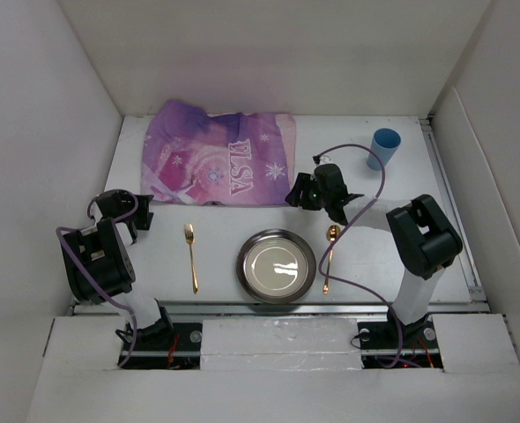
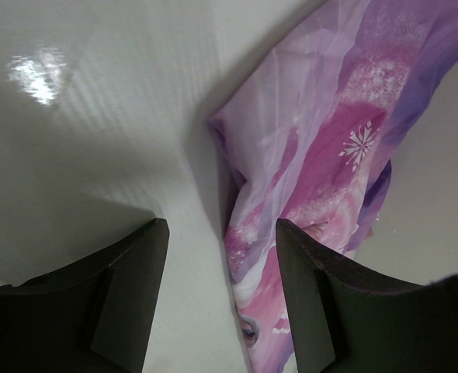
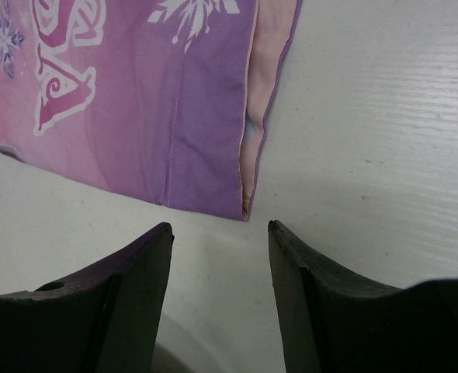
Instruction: Set the dinner table for one person
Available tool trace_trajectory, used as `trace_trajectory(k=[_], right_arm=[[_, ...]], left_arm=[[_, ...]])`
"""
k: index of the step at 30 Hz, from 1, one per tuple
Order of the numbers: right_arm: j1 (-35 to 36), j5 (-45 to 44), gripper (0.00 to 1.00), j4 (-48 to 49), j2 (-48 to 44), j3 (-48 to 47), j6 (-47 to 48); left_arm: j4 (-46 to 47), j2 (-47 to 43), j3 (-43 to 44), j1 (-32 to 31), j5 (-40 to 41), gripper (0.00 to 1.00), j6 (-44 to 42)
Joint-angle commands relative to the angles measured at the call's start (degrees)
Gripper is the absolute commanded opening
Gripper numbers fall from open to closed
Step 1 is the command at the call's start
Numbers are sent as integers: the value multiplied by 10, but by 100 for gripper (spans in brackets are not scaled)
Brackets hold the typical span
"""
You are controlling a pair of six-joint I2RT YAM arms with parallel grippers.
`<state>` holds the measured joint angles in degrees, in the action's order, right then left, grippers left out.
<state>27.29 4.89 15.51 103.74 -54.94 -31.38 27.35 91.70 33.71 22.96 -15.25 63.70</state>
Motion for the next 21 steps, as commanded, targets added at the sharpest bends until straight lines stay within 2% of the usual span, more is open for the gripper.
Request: trace_trajectory(k=[1, 4, 8, 9, 10, 11, 12, 13, 16, 17, 18, 19, 20, 21], right_arm=[[-7, 38, 56, 18, 35, -34, -8], [-2, 48, 51, 27, 44, -34, -12], [-2, 53, 49, 11, 74, -71, -12], [-8, 60, 43, 12, 82, -80, -14], [-14, 77, 26, 16, 97, -86, -13], [-24, 84, 17, 23, 101, -92, -14], [-29, 93, 9, 39, 102, -94, -21], [-36, 107, 0, 76, 99, -91, -27], [-58, 102, 0, 66, 74, -107, -18], [-65, 94, 0, 43, 52, -112, -9], [-77, 86, 0, 31, 39, -116, 5], [-83, 73, 0, 24, 25, -114, 11], [-91, 66, 0, 15, 9, -109, 18], [-98, 62, 0, 12, -22, -102, 26]], left_arm=[[35, 28, 27, -21, -5, 55, 14], [53, 46, 25, -21, 2, 52, 27], [53, 65, 47, -21, 10, 42, 20], [33, 67, 55, -21, 13, 35, 20], [18, 75, 65, -21, 21, 10, 25], [-3, 80, 95, -27, 22, 0, 23], [-7, 87, 107, -27, 22, 0, 16], [33, 91, 111, -27, -21, 0, -27], [47, 48, 141, -51, -33, 0, -31], [23, 35, 196, -62, -18, 0, -65], [-58, 29, 236, -94, 31, 0, -93], [-96, 21, 277, -113, 56, 0, -122], [-132, 20, 353, -134, 82, 0, -183], [-189, 21, 386, -183, 103, 0, -212]])
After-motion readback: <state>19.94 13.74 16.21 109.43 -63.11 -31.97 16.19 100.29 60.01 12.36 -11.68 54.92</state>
